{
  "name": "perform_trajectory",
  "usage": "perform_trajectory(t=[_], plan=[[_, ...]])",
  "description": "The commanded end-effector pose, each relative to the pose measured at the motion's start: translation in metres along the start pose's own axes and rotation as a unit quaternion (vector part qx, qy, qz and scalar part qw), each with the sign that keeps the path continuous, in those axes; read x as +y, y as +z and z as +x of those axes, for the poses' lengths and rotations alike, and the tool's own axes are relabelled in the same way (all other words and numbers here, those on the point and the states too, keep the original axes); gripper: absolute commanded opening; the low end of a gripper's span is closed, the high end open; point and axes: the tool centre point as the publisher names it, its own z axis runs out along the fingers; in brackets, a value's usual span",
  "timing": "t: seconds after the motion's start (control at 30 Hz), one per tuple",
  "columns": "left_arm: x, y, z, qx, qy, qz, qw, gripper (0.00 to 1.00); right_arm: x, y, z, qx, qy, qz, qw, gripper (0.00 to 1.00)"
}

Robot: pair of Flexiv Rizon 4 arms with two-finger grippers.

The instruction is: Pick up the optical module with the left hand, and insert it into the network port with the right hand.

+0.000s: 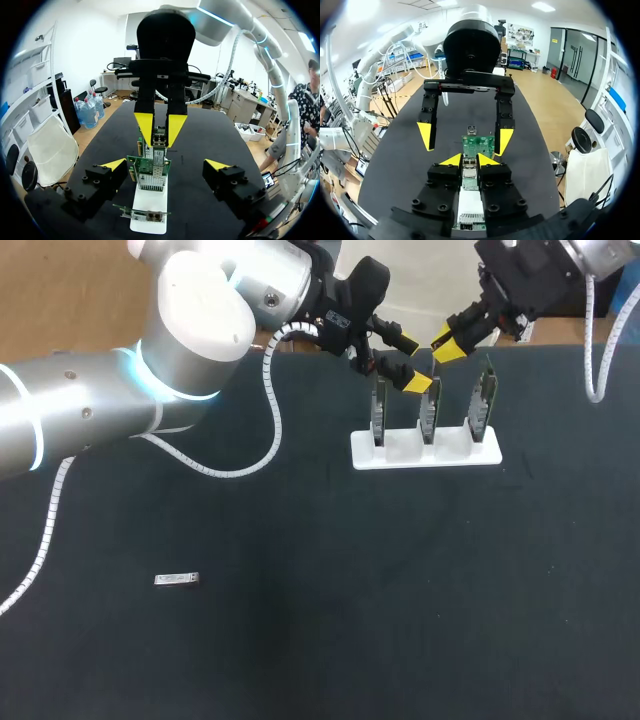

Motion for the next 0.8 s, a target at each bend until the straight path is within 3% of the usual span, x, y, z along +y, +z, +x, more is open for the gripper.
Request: perform_trajectory(t=[0.03,0.43,0.8], plan=[[0.002,0.000,-0.001,0.003,-0.001,0.002,1.000,1.00,-0.002,-0.002,-0.001,-0.002,-0.002,0.000,1.000,1.00],[0.002,0.000,-0.001,0.003,-0.001,0.002,1.000,1.00,-0.003,-0.012,-0.001,-0.013,0.002,0.006,1.000,1.00],[0.002,0.000,-0.001,0.003,-0.001,0.002,1.000,1.00,0.000,-0.030,-0.001,-0.045,0.001,-0.016,0.999,1.00]])
